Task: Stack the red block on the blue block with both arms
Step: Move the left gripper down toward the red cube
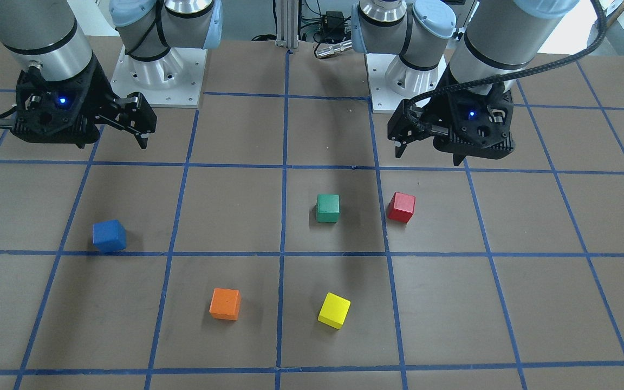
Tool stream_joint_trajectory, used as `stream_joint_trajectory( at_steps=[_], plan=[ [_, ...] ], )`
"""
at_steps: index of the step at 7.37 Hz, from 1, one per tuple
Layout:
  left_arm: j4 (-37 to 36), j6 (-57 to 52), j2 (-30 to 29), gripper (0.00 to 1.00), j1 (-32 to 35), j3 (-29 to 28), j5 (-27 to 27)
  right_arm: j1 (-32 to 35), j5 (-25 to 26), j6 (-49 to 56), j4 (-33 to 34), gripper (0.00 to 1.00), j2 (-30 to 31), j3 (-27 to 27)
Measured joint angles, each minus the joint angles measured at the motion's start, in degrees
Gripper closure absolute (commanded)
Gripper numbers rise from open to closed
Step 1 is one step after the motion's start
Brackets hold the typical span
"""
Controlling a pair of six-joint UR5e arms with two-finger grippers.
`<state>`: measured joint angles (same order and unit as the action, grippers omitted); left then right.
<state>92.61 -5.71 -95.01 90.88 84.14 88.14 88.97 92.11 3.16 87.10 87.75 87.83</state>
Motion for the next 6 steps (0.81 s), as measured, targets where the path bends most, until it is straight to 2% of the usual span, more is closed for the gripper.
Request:
stream_joint_trajectory(
  at_steps=[3,5,6],
  plan=[
    [-0.1,-0.2,0.6,0.00,0.1,1.4,-0.1,0.0,0.1,0.0,0.0,0.00,0.0,0.0],
    [-0.4,-1.0,2.4,0.00,-0.1,5.6,-0.2,0.0,0.0,-0.1,0.0,0.00,0.0,0.1],
    [-3.0,-1.6,3.7,0.00,-0.2,9.1,-0.2,0.0,0.0,-0.1,0.0,0.00,0.0,0.1]
  ],
)
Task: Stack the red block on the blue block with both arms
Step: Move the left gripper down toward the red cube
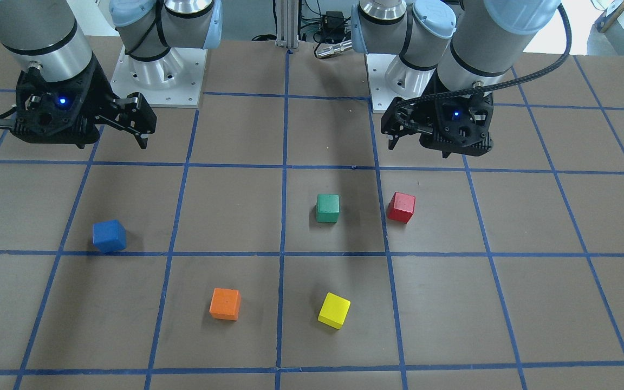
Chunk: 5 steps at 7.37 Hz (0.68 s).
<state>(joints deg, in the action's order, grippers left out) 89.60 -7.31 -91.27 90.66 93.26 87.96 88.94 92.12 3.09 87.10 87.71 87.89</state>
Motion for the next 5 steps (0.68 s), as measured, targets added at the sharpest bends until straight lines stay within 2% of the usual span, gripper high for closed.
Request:
stream_joint_trajectory(
  at_steps=[3,5],
  plan=[
    [-16.4,-1.9,2.1,0.00,0.0,12.6,1.1,0.0,0.0,0.0,0.0,0.00,0.0,0.0],
    [-36.2,-4.2,1.9,0.00,-0.6,24.8,5.1,0.0,0.1,0.0,0.0,0.00,0.0,0.0]
  ],
)
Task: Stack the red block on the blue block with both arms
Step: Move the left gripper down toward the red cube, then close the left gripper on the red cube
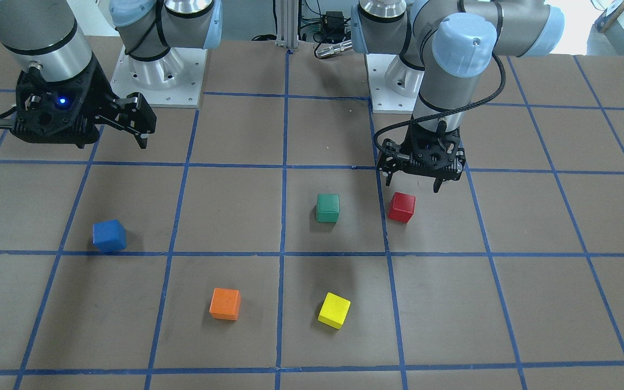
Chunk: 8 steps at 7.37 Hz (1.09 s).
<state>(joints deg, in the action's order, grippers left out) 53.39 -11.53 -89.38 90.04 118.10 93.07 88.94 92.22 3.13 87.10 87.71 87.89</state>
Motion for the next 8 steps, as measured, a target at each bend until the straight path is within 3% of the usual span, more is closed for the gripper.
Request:
stream_joint_trajectory(
  at_steps=[2,5,7,8],
  plan=[
    [-15.9,-1.5,-2.2,0.00,-1.2,8.1,0.8,0.0,0.0,0.0,0.0,0.00,0.0,0.0],
    [-19.7,-4.1,-5.6,0.00,-1.4,12.5,1.1,0.0,0.0,0.0,0.0,0.00,0.0,0.0],
    [-17.6,-4.5,-7.7,0.32,-1.5,12.6,1.1,0.0,0.1,0.0,-0.1,0.00,0.0,0.0],
    [-17.2,-5.1,-8.6,0.63,-1.5,12.5,1.3,0.0,0.1,0.0,-0.1,0.00,0.0,0.0]
  ],
)
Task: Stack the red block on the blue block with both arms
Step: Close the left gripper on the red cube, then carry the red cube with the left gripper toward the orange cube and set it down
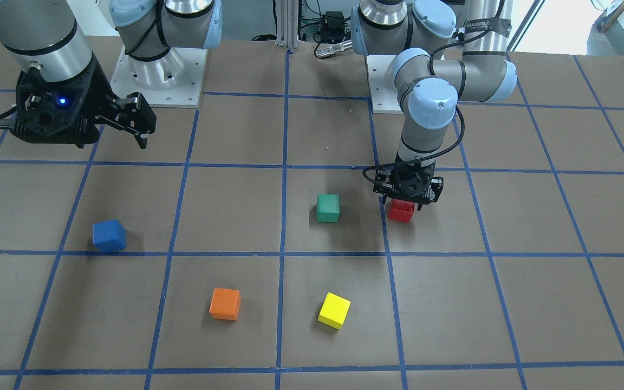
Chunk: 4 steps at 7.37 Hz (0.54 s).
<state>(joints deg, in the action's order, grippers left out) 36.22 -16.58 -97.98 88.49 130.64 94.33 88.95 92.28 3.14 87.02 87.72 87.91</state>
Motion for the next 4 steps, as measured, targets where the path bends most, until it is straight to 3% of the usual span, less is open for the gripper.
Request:
stream_joint_trajectory(
  at_steps=[1,4],
  plan=[
    [0.0,-0.6,-0.9,1.00,0.0,-0.2,0.1,0.0,0.0,0.0,0.0,0.00,0.0,0.0],
    [0.6,-0.7,-1.0,1.00,0.4,-2.2,0.5,0.0,0.0,0.0,0.0,0.00,0.0,0.1]
  ],
)
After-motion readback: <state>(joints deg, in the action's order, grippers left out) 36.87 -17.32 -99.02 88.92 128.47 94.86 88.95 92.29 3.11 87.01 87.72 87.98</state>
